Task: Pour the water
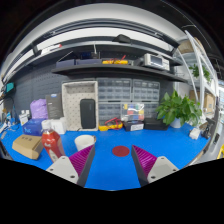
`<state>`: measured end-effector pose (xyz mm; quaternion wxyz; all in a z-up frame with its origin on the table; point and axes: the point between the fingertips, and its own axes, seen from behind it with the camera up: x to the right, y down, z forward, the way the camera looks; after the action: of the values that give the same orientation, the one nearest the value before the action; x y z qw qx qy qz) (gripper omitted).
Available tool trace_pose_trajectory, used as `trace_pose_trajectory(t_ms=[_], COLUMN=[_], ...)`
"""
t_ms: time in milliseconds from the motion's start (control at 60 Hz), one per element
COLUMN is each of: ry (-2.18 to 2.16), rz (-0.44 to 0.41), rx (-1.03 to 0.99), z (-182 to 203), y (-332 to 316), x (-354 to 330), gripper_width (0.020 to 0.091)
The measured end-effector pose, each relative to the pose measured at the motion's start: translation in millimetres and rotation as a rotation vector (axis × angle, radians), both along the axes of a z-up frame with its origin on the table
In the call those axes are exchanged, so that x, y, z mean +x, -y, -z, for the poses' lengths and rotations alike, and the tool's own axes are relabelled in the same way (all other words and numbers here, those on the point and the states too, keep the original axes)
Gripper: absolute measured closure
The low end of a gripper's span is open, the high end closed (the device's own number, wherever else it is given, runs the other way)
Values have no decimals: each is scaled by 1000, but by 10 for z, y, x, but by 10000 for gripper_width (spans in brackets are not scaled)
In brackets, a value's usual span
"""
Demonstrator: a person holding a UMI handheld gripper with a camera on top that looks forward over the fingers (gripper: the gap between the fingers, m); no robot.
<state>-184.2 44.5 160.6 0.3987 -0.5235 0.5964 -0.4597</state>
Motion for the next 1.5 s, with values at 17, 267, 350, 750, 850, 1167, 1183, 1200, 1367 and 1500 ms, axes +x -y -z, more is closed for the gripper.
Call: trace_pose_trajectory(t_ms=[17, 267, 350, 750, 850, 1167, 1183, 1200, 1367, 1500], ry=[-6, -81, -104, -53, -47, 22, 21, 21, 9, -43], rz=[-10, -133, -182, -228, -235, -199, -204, -209, -221, -249], rx=[2, 35, 34, 11, 27, -6, -12, -15, 11, 91], z=[22, 510, 638, 649, 715, 755, 755, 754, 768, 744], y=[-47, -1124, -1446, -2010, -2075, -1972, -1981, -1989, -1999, -2147], x=[-31, -346, -319, 585, 756, 891, 895, 896, 889, 1005], gripper_width=[360, 359, 353, 348, 375, 761, 793, 800, 824, 824])
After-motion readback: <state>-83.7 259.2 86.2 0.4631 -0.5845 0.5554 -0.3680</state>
